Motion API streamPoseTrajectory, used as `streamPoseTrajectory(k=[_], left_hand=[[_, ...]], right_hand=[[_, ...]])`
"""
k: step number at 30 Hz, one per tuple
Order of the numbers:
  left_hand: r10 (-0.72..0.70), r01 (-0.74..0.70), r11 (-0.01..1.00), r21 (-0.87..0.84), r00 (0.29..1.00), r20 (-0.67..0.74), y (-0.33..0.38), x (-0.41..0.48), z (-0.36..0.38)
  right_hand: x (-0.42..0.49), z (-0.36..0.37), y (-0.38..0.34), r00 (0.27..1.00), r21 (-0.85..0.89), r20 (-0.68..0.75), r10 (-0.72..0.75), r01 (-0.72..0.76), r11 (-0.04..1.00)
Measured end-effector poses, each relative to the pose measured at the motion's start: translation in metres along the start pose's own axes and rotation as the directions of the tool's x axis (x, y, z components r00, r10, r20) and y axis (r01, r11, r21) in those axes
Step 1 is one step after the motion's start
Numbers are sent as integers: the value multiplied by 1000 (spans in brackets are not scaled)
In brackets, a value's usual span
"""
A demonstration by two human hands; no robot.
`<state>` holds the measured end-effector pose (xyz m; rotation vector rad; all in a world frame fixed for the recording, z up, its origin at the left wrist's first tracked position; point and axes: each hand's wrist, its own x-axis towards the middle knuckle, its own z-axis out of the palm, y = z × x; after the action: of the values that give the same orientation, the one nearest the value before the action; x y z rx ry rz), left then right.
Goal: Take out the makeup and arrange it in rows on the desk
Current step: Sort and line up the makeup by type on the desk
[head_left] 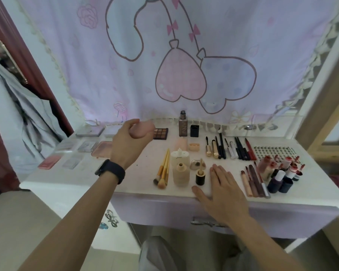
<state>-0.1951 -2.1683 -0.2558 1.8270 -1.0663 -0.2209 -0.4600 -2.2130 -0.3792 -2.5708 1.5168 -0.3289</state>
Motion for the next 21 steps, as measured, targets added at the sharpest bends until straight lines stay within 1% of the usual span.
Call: streamPoseTrajectory(k=[1, 3, 5, 7, 8, 10, 11, 12, 13, 15, 17, 19, 21], left_hand=[[30, -30, 998, -50, 1000, 8, 9, -8, 1], [93, -86, 989, -117, 994, 57, 25, -19, 2], [167, -149, 980, -131, 976, 143, 39, -29, 4], [251, -227, 966, -122, 938, 239, 51, -39, 8], [289, -268, 957, -112, 916, 280, 57, -44, 11], [348, -350, 935, -61, 867, 357, 69, -54, 19], [373, -394, 919, -29, 841, 393, 74, -58, 23], [395, -437, 899, 0, 813, 427, 79, -61, 27], [413, -476, 879, 25, 787, 458, 82, -64, 30], [435, -528, 847, 60, 754, 492, 86, -67, 35], [450, -522, 852, 42, 770, 452, 88, -68, 37], [430, -451, 892, -39, 817, 385, 88, -71, 38], [399, -378, 917, -129, 847, 351, 88, -74, 41]], right_hand=[[-1, -2, 1, 1000, 51, -9, -20, 21, 998], [-6, -13, 0, 999, 269, -43, -23, 34, 962], [-11, -28, -1, 990, 517, -134, 32, 42, 855], [-14, -49, -6, 969, 696, -224, 108, 81, 714], [-14, -61, -9, 968, 784, -207, 142, 78, 616], [-8, -87, -15, 985, 927, -62, 161, -3, 375], [-5, -97, -15, 989, 961, 30, 146, -68, 267], [-2, -105, -15, 987, 975, 98, 128, -121, 187], [0, -111, -15, 984, 979, 138, 112, -152, 135], [2, -116, -10, 980, 984, 168, 108, -174, 49], [3, -119, -4, 973, 977, 206, 101, -197, -86], [3, -121, 0, 960, 936, 274, 55, -253, -245], [0, -122, 0, 944, 875, 328, -24, -313, -369]])
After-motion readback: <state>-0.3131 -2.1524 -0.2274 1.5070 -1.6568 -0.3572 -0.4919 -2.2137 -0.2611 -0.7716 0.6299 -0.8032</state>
